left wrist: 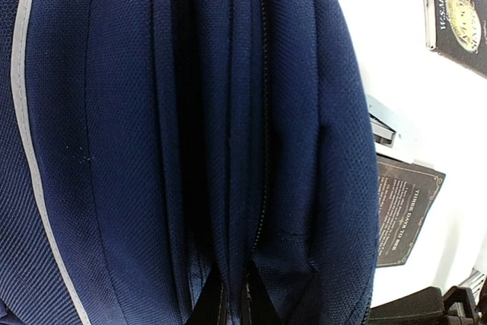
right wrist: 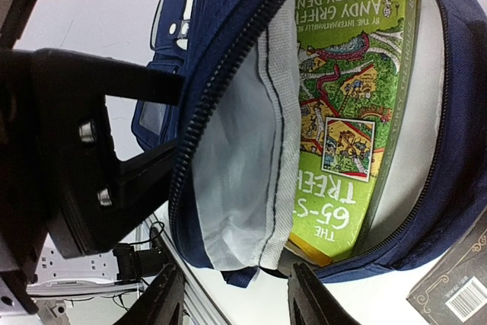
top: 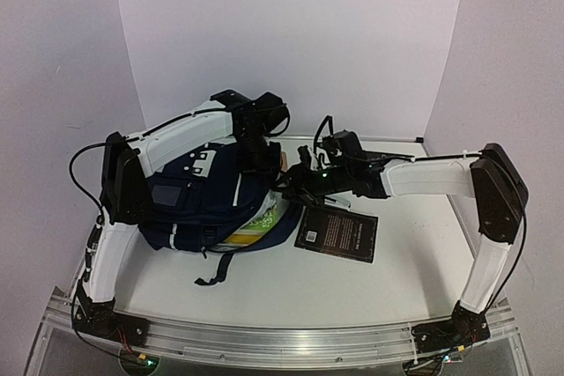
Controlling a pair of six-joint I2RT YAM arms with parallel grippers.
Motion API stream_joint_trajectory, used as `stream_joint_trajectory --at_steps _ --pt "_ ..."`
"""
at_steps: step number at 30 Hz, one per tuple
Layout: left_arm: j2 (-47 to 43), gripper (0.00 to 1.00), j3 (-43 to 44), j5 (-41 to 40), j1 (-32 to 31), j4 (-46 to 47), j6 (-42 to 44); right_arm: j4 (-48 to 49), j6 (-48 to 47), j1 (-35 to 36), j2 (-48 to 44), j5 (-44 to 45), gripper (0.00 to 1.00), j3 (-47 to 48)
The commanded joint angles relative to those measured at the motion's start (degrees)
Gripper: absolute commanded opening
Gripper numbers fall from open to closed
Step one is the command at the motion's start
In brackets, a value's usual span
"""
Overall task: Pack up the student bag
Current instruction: Adjust the student bag at the center of the board.
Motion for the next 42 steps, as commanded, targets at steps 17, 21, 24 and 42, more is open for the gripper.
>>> stream_joint_trajectory --at_steps 17,21,24,42 --pt "0.9 0.0 3.0 0.4 0.3 4.9 -0.8 2.4 2.4 0.7 4.4 2.0 0.39 5.8" --pt "0.0 0.0 1.4 0.3 0.4 5.2 -1.3 2.5 1.7 0.7 2.8 0.6 0.43 5.8" --pt "-0.5 0.0 0.4 0.7 0.7 5.9 -1.5 2.5 1.5 0.7 1.5 0.2 0.44 5.3" --pt "-3.2 0.0 -1.1 0.8 0.8 6.2 0.9 0.6 1.9 0.3 3.5 3.5 0.05 4.3"
